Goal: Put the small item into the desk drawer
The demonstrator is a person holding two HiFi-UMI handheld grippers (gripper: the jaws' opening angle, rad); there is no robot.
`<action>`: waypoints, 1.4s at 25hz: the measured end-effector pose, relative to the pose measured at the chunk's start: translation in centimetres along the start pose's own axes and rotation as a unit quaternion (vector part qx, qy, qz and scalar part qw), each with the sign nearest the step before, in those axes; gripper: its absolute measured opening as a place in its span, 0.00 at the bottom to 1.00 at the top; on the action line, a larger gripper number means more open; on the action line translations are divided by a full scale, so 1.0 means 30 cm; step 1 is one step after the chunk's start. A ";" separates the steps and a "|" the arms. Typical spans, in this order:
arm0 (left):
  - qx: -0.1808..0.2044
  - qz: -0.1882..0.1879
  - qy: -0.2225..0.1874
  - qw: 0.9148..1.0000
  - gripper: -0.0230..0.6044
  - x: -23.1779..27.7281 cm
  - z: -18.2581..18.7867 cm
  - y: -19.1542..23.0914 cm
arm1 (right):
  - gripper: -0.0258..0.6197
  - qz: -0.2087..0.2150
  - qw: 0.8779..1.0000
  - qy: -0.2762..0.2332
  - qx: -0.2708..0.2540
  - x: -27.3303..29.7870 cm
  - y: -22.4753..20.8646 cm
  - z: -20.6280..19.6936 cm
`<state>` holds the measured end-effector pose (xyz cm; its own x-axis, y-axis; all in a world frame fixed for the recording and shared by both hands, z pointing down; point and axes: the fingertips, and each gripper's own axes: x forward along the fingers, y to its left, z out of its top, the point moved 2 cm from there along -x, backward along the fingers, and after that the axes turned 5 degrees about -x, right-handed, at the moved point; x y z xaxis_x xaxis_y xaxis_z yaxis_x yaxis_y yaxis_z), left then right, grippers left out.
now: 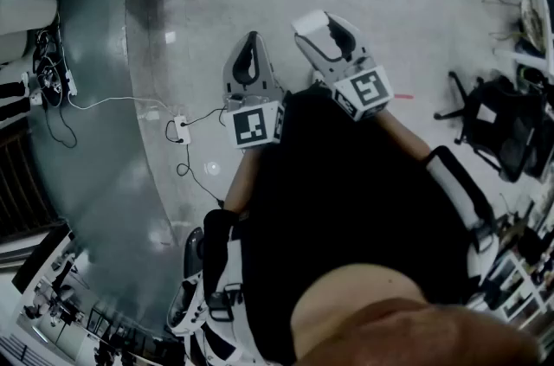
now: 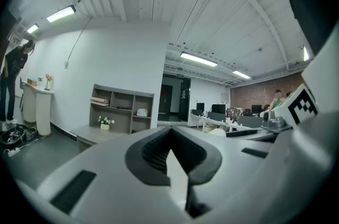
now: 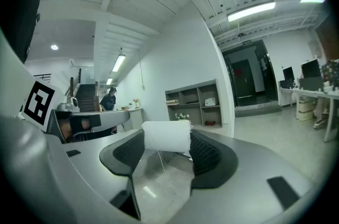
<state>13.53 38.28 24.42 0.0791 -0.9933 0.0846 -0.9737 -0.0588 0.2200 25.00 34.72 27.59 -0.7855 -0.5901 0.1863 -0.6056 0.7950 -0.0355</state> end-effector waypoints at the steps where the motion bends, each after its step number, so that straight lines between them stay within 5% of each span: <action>1: 0.000 0.000 -0.001 1.000 0.02 -0.001 0.001 0.001 | 0.43 0.000 1.000 0.000 -0.001 0.000 0.002 -0.001; 18: -0.005 -0.002 -0.003 1.000 0.02 -0.049 0.003 0.039 | 0.44 0.002 1.000 -0.006 0.011 0.013 0.060 0.004; 35: -0.017 -0.031 0.002 0.999 0.02 -0.139 -0.002 0.238 | 0.44 -0.030 0.999 0.006 0.011 0.117 0.243 -0.025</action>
<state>6.25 42.01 25.70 0.1406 -0.9873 0.0742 -0.9591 -0.1173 0.2575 17.94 38.56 28.74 -0.7457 -0.6356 0.2002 -0.6550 0.7543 -0.0448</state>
